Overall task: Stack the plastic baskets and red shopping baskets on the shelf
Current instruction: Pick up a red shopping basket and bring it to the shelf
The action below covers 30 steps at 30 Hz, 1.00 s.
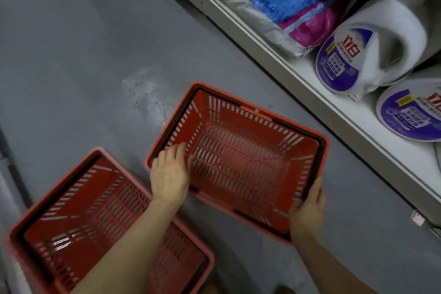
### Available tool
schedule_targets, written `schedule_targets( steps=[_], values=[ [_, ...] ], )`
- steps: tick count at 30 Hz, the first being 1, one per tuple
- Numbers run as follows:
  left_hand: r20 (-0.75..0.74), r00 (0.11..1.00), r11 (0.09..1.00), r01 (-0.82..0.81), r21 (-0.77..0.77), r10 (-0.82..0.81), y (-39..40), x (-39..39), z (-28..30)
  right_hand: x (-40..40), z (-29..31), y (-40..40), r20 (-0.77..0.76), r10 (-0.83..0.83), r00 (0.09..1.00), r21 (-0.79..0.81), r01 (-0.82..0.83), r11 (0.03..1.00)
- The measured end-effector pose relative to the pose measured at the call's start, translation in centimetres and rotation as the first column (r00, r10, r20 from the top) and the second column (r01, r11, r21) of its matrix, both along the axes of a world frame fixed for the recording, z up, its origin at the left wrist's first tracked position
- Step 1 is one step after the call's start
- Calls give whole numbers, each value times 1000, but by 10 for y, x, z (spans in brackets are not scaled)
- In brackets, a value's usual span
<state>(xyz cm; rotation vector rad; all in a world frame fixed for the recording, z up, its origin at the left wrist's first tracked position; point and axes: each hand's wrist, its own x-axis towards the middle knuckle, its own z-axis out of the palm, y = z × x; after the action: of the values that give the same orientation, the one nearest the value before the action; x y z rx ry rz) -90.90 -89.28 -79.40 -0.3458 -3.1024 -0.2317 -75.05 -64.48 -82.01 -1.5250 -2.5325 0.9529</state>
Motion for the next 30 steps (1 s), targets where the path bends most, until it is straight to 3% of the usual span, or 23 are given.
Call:
schedule_targets(
  steps=[3, 7, 11, 16, 30],
  values=[
    [97, 984, 989, -144, -34, 147, -14, -29, -22, 15, -5, 34, -48, 25, 999, 29, -23, 999],
    [428, 878, 966, -254, 38, 214, -25, -37, -45, 23, -3, 46, -51, 63, 997, 30, -62, 998],
    [329, 930, 971, -212, 107, 166, -29, -25, -37, 24, 3, 51, -69, 39, 997, 27, -37, 999],
    [230, 961, 960, -198, 198, 151, -21, -13, 13, 27, 54, 60, -140, 7, 990, 17, -5, 1000],
    [142, 975, 935, -208, 286, 174, 21, 39, 276, 55, 299, 112, -302, 22, 953, 9, -21, 1000]
  ],
)
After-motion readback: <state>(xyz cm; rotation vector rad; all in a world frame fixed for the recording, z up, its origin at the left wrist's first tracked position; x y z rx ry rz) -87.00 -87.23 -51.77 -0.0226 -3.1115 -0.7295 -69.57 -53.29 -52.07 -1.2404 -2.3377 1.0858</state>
